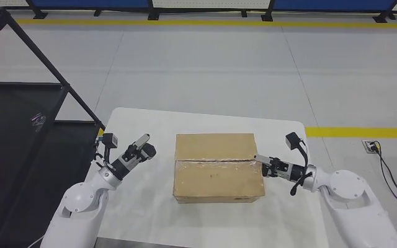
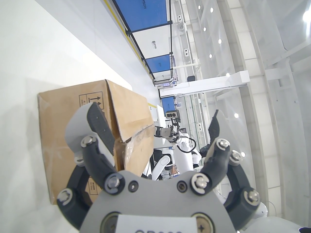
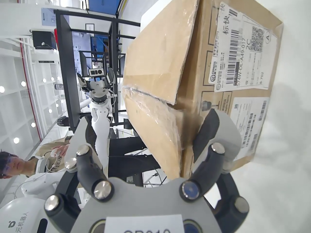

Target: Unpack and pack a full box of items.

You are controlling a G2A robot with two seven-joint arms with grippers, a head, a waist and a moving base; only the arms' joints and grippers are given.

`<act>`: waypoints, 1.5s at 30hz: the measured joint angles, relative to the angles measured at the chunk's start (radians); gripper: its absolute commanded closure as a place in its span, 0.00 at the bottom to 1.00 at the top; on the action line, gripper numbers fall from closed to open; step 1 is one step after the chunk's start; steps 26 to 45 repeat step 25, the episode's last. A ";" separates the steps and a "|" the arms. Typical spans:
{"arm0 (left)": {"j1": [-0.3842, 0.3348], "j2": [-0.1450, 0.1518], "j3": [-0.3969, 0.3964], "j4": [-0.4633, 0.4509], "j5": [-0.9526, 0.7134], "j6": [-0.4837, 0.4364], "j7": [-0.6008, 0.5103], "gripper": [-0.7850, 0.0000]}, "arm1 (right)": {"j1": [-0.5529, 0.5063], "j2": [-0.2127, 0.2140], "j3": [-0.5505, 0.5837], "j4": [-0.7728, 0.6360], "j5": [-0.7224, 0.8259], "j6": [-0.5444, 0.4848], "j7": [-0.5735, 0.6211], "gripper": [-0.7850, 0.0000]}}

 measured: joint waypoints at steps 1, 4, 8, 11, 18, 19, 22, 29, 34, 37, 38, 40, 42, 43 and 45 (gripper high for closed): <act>0.002 0.000 0.000 -0.001 0.000 0.000 0.001 0.00 | 0.008 -0.001 -0.011 0.010 0.002 -0.013 0.011 0.00; 0.005 0.001 -0.001 -0.004 0.001 0.001 0.005 0.00 | 0.024 -0.004 -0.032 0.033 0.008 -0.036 0.020 0.00; 0.009 0.002 -0.001 -0.007 0.000 0.001 0.007 0.00 | 0.036 -0.007 -0.049 0.053 0.003 -0.042 0.005 0.00; 0.013 0.003 -0.002 -0.011 0.000 0.000 0.007 0.00 | 0.037 -0.008 -0.040 0.071 0.010 -0.024 -0.050 0.00; 0.025 0.008 -0.023 -0.015 -0.008 -0.002 0.005 0.00 | -0.042 -0.002 0.063 0.076 0.114 -0.107 -0.221 0.00; 0.027 0.009 -0.027 -0.015 -0.009 0.000 0.004 0.00 | -0.057 -0.002 0.077 0.074 0.138 -0.130 -0.238 0.00; 0.037 0.013 -0.041 -0.013 -0.007 0.001 -0.006 0.00 | -0.086 -0.004 0.102 0.077 0.212 -0.182 -0.262 0.00; 0.040 0.014 -0.043 -0.013 -0.004 0.001 -0.013 0.00 | -0.084 -0.004 0.101 0.077 0.200 -0.177 -0.261 0.00; 0.040 0.014 -0.043 -0.013 -0.004 0.001 -0.013 0.00 | -0.084 -0.004 0.101 0.077 0.200 -0.177 -0.261 0.00; 0.040 0.014 -0.043 -0.013 -0.004 0.001 -0.013 0.00 | -0.084 -0.004 0.101 0.077 0.200 -0.177 -0.261 0.00; 0.040 0.014 -0.043 -0.013 -0.004 0.001 -0.013 0.00 | -0.084 -0.004 0.101 0.077 0.200 -0.177 -0.261 0.00; 0.040 0.014 -0.043 -0.013 -0.004 0.001 -0.013 0.00 | -0.084 -0.004 0.101 0.077 0.200 -0.177 -0.261 0.00; 0.040 0.014 -0.043 -0.013 -0.004 0.001 -0.013 0.00 | -0.084 -0.004 0.101 0.077 0.200 -0.177 -0.261 0.00; 0.040 0.014 -0.043 -0.013 -0.004 0.001 -0.013 0.00 | -0.084 -0.004 0.101 0.077 0.200 -0.177 -0.261 0.00; 0.040 0.014 -0.043 -0.013 -0.004 0.001 -0.013 0.00 | -0.084 -0.004 0.101 0.077 0.200 -0.177 -0.261 0.00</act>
